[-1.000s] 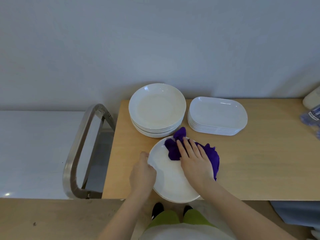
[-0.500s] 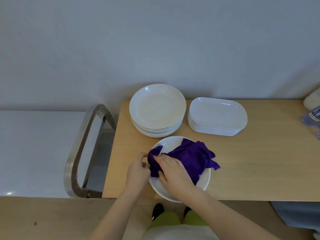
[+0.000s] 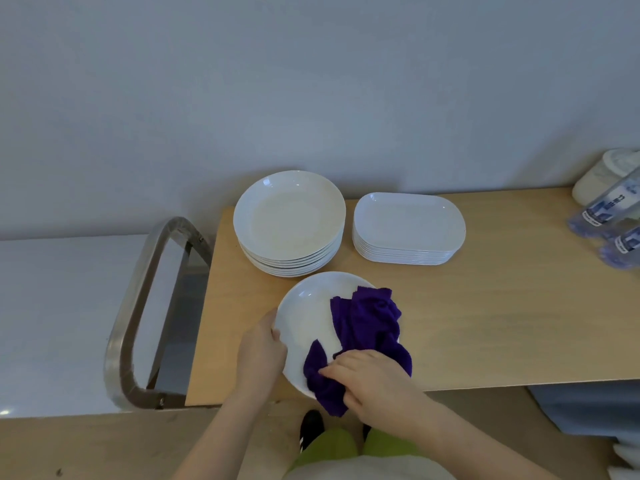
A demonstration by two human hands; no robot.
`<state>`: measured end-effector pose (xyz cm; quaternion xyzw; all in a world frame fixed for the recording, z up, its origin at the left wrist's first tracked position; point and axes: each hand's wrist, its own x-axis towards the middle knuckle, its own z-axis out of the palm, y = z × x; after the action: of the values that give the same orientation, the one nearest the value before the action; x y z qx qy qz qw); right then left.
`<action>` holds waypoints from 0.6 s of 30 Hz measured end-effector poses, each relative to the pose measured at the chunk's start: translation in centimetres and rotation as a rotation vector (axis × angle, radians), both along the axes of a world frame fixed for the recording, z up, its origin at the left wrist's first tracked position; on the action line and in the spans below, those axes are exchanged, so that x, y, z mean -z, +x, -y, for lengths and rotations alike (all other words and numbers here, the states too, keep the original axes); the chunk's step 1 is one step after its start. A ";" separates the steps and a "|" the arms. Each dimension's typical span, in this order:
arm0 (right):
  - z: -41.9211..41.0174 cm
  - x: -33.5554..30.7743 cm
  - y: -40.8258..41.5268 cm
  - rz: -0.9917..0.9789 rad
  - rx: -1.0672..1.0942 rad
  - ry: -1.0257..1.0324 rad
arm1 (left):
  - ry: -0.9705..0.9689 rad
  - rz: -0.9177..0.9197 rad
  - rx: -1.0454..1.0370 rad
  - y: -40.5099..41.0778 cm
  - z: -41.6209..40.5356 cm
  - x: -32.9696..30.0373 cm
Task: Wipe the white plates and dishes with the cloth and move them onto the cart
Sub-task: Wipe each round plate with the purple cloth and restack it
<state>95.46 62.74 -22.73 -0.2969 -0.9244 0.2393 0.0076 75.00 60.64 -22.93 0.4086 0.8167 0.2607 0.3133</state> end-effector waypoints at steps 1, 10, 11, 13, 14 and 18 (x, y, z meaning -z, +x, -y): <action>-0.3 -0.3 0.8 0.012 0.017 0.030 | -0.004 -0.004 -0.004 0.1 0.0 0.0; -3.6 0.9 0.6 0.218 0.267 0.310 | -0.012 -0.007 -0.036 0.4 -0.2 -0.1; -4.1 0.8 0.0 0.233 0.286 0.334 | -0.017 -0.007 -0.032 0.5 -0.2 -0.2; -5.0 1.3 -1.3 0.220 0.265 0.305 | -0.031 -0.018 -0.026 0.6 -0.2 -0.3; -5.3 1.6 -2.0 0.205 0.240 0.260 | -0.035 -0.037 -0.022 0.6 -0.2 -0.4; -5.1 2.8 -4.2 0.141 0.098 0.235 | -0.023 -0.082 -0.006 0.7 -0.2 -0.6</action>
<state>91.29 67.81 -25.51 -0.3546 -0.9288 0.1074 -0.0109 75.72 60.81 -22.35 0.4129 0.8329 0.2352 0.2836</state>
